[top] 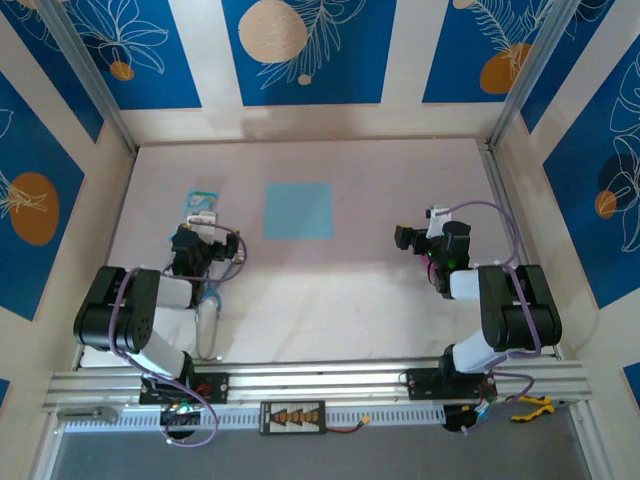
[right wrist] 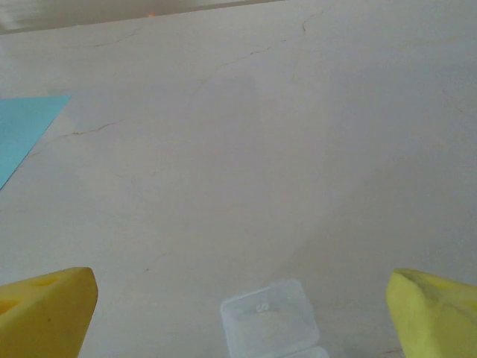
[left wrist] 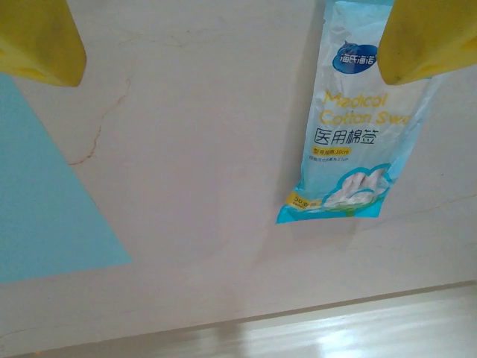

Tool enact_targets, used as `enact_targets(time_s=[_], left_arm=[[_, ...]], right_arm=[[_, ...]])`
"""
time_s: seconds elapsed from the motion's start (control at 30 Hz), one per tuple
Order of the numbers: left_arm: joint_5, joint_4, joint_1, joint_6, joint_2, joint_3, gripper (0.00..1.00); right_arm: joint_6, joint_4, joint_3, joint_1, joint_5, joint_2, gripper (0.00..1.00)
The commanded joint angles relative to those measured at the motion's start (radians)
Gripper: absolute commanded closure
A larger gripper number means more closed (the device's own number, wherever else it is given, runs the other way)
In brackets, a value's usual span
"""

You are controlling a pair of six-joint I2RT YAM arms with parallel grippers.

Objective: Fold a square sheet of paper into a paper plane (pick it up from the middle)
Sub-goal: Move the square sheet of paper to the center of the table.

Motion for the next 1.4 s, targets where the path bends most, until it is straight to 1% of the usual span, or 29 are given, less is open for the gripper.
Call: enact_targets(time_s=[0.0,0.33,1.2,1.23,1.3,1.37], left_arm=[[0.026,0.000,0.014,0.011,0.001,0.008,0.00],[0.025,0.003,0.014,0.009,0.000,0.004,0.00],[0.026,0.004,0.016,0.008,-0.002,0.004,0.00],[0.030,0.017,0.016,0.007,-0.005,-0.004,0.00],[0.046,0.053,0.016,0.014,-0.012,-0.027,0.00],[0.042,0.073,0.016,0.012,-0.038,-0.050,0.00]], right_arm=[[-0.007,0.026,0.020,-0.004,-0.002,-0.001,0.01],[-0.004,0.027,0.020,-0.011,-0.017,-0.001,0.01],[-0.006,0.027,0.019,-0.004,-0.003,-0.001,0.01],[-0.011,0.037,0.015,-0.002,-0.007,-0.004,0.01],[-0.052,0.015,0.008,0.007,-0.074,-0.040,0.01],[-0.044,-0.031,0.008,0.008,-0.066,-0.098,0.01]])
